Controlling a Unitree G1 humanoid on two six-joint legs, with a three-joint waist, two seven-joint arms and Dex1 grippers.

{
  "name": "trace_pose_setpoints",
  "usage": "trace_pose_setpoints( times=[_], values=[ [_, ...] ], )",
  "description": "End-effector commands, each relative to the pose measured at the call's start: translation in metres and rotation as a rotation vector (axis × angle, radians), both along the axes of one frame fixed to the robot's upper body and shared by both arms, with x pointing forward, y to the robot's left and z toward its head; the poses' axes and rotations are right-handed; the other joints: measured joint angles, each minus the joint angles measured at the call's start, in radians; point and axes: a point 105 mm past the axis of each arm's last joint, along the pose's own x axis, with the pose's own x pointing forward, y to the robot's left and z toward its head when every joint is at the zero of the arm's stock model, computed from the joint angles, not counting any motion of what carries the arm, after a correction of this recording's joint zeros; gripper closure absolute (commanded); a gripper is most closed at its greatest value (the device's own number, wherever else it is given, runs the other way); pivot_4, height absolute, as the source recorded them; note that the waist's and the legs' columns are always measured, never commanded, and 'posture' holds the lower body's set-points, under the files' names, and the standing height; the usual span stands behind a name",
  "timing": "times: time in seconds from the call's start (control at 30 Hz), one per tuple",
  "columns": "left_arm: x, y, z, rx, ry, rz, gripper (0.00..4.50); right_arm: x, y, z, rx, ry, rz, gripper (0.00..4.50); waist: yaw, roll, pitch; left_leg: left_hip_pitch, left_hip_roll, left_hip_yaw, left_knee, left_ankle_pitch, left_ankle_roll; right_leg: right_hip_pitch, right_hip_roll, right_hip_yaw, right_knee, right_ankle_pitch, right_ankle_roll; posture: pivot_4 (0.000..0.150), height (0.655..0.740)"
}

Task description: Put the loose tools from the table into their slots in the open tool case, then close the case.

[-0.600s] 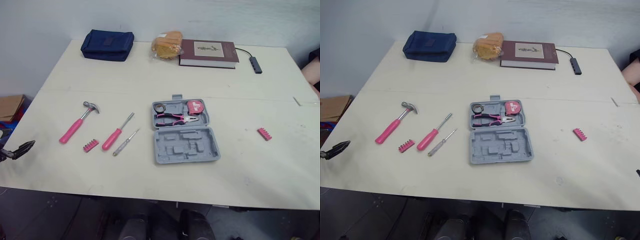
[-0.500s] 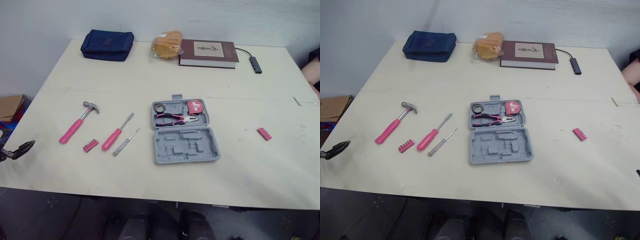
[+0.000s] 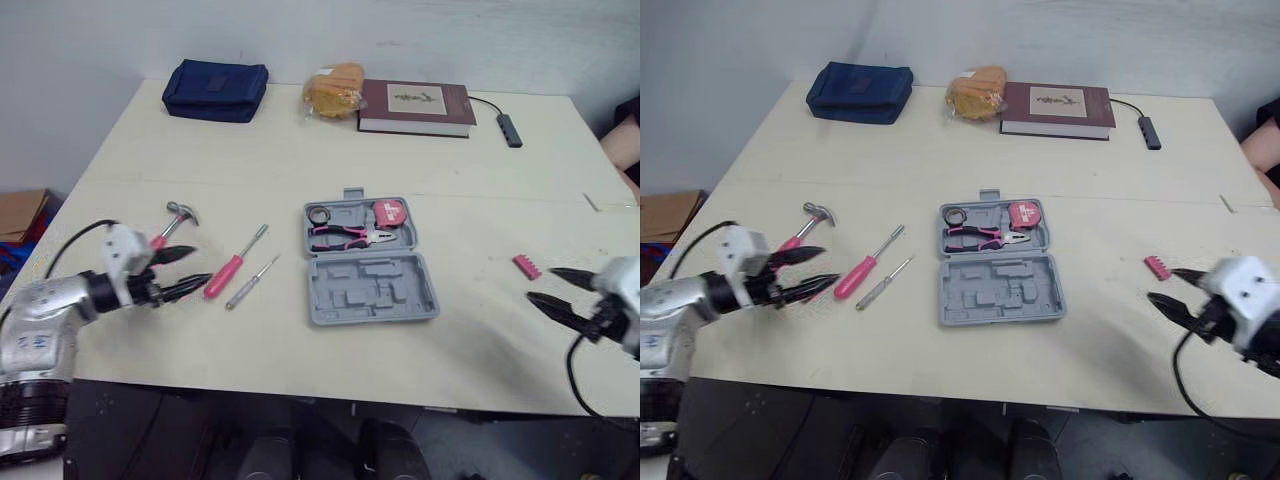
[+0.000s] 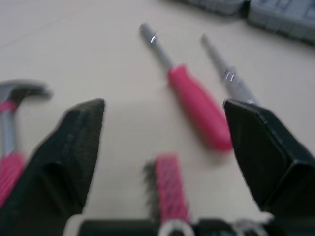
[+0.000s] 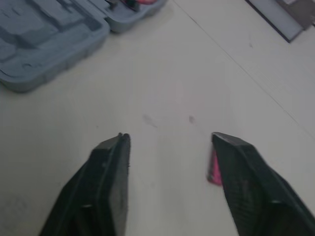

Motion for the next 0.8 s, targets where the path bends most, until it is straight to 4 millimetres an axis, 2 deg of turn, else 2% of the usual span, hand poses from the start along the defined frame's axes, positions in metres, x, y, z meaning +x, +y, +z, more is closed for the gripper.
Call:
trace_pose_setpoints(
  times=[0.03, 0.07, 0.1, 0.13, 0.17, 0.27, 0.37, 0.47, 0.53, 0.63, 0.8],
  values=[
    [0.011, -0.031, 0.012, 0.002, -0.009, 0.017, 3.00, 0.017, 0.015, 0.004, -0.034, -0.017, 0.013, 3.71, 0.002, 0.000, 0.000, 0.000, 0.000, 0.000, 0.000, 0.000, 0.000, 0.000, 0.000, 0.000, 0.000, 0.000, 0.000, 0.150, 0.7400],
    [0.014, -0.040, 0.009, 0.022, -0.007, 0.017, 3.48, 0.023, 0.022, 0.002, -0.040, -0.017, 0.030, 4.24, 0.002, 0.000, 0.000, 0.000, 0.000, 0.000, 0.001, 0.000, 0.000, 0.000, 0.002, 0.000, 0.001, 0.000, 0.000, 0.150, 0.7400],
    [0.015, -0.045, 0.008, 0.035, -0.005, 0.019, 3.93, 0.027, 0.026, 0.001, -0.044, -0.017, 0.040, 4.50, 0.002, 0.000, 0.000, 0.000, 0.000, 0.000, 0.001, 0.001, 0.000, 0.000, 0.003, 0.000, 0.001, 0.000, 0.000, 0.150, 0.7400],
    [0.018, -0.052, 0.005, 0.034, 0.006, 0.017, 4.39, 0.034, 0.029, 0.000, -0.044, -0.016, 0.040, 4.50, 0.002, 0.000, 0.000, 0.000, 0.000, 0.000, 0.001, 0.001, 0.000, 0.000, 0.005, 0.000, 0.001, 0.000, 0.000, 0.150, 0.7400],
    [0.023, -0.060, 0.001, 0.036, 0.014, 0.014, 4.46, 0.040, 0.033, -0.002, -0.038, -0.016, 0.036, 4.50, 0.002, 0.000, 0.000, 0.000, 0.000, 0.000, 0.001, 0.001, 0.000, 0.000, 0.007, 0.000, 0.000, 0.000, 0.000, 0.150, 0.7400],
    [0.029, -0.074, -0.006, 0.056, 0.039, -0.009, 4.46, 0.054, 0.040, -0.007, -0.029, 0.001, 0.032, 4.50, 0.002, 0.000, 0.000, -0.002, 0.000, 0.000, 0.002, 0.001, 0.000, 0.000, 0.009, -0.001, -0.001, 0.000, 0.000, 0.150, 0.7400],
    [0.039, -0.090, -0.013, 0.060, 0.055, -0.008, 4.46, 0.078, 0.048, -0.016, -0.113, 0.031, 0.037, 4.50, -0.001, 0.000, 0.000, -0.004, 0.002, 0.000, 0.004, 0.001, 0.000, -0.001, 0.011, -0.002, -0.002, 0.000, 0.000, 0.150, 0.7400],
    [0.037, -0.108, -0.018, 0.049, 0.080, -0.033, 4.46, 0.097, 0.057, -0.015, -0.078, 0.019, 0.030, 4.50, -0.003, 0.000, 0.000, -0.008, 0.004, -0.002, 0.010, 0.000, -0.001, -0.002, 0.013, -0.002, -0.001, 0.001, -0.001, 0.150, 0.7400],
    [0.043, -0.113, -0.019, 0.031, 0.074, 0.020, 4.46, 0.102, 0.062, -0.023, -0.134, 0.036, 0.068, 4.50, -0.001, 0.000, 0.000, -0.012, 0.007, -0.004, 0.015, -0.001, -0.002, -0.004, 0.015, -0.004, -0.001, 0.001, -0.002, 0.150, 0.7400],
    [0.047, -0.117, -0.029, 0.068, 0.100, 0.057, 4.46, 0.113, 0.073, -0.020, -0.090, 0.010, 0.045, 4.50, 0.000, -0.001, 0.000, -0.013, 0.007, -0.005, 0.016, -0.001, -0.002, -0.004, 0.015, -0.005, 0.000, 0.001, -0.002, 0.150, 0.7400],
    [0.052, -0.127, -0.033, 0.049, 0.118, 0.103, 4.46, 0.117, 0.081, -0.034, -0.108, 0.024, 0.061, 4.50, 0.004, -0.001, 0.000, -0.014, 0.007, -0.005, 0.017, -0.001, -0.002, -0.004, 0.015, -0.005, -0.001, 0.002, -0.002, 0.150, 0.7400]
  ],
)
